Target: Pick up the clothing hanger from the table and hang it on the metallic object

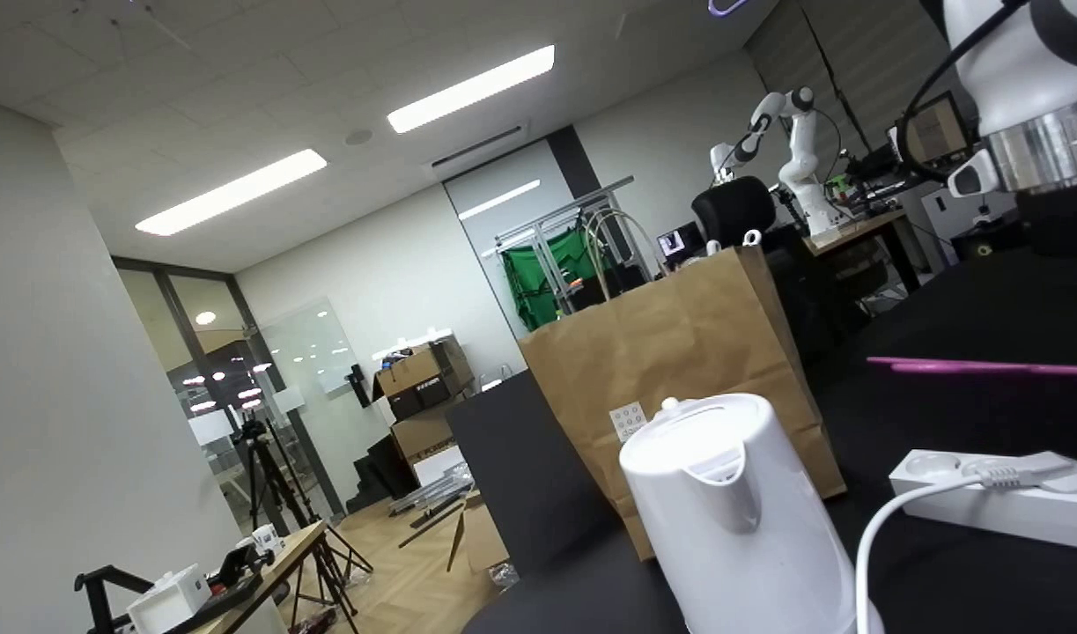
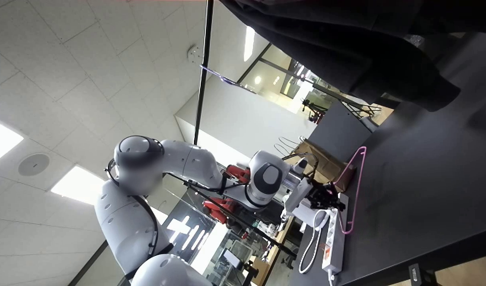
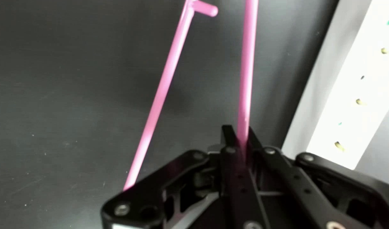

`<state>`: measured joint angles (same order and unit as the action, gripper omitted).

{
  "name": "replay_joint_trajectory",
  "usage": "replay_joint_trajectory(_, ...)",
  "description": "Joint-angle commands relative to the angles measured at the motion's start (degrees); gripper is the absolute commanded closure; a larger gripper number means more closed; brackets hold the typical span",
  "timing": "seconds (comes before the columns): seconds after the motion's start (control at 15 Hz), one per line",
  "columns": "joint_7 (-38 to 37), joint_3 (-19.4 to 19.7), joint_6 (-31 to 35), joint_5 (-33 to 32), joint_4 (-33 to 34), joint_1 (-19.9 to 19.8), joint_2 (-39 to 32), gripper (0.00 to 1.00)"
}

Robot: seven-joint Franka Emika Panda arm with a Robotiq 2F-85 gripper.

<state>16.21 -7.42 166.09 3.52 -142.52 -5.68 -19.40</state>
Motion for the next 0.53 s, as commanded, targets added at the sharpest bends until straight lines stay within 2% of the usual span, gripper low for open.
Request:
replay_joint_trajectory(0.0,11.4,-12.2,-5.4,14.5,1.5,-12.7,3.3,0.98)
replay_joint_trajectory(0.13,19.5,-15.1,-9.6,23.2,3.1,-16.6,4.3,0.98)
replay_joint_trajectory(0.27,27.5,-14.2,-15.6,29.6,4.7,-17.4,5.6,0.98)
replay_joint_trajectory(0.4,32.8,-9.7,-23.1,28.8,5.7,-15.1,6.8,0.98)
replay_joint_trajectory(0.47,30.5,-7.9,-18.6,29.6,5.0,-12.0,5.5,0.92)
